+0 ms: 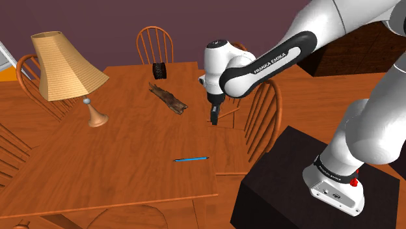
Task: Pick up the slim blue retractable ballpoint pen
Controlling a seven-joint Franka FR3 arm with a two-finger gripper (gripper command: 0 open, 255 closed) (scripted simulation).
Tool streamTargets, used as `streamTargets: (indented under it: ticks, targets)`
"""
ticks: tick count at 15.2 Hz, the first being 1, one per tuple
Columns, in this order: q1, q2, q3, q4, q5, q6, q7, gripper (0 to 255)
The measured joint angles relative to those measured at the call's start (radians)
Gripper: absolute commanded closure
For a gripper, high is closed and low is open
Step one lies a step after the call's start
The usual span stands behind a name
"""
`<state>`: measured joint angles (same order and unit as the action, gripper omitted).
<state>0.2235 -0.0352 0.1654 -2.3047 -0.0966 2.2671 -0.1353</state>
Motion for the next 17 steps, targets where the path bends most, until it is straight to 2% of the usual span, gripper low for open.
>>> streamTargets:
  ticks: [5,13,17]
  targets:
    - [0.034,0.172,0.03,0.063,-0.041,0.076,-0.004,0]
    - [0.106,0.425,0.06,0.186,-0.119,0.148,-0.004,0]
    - [0.126,0.498,0.056,0.215,-0.144,0.18,0.0,0]
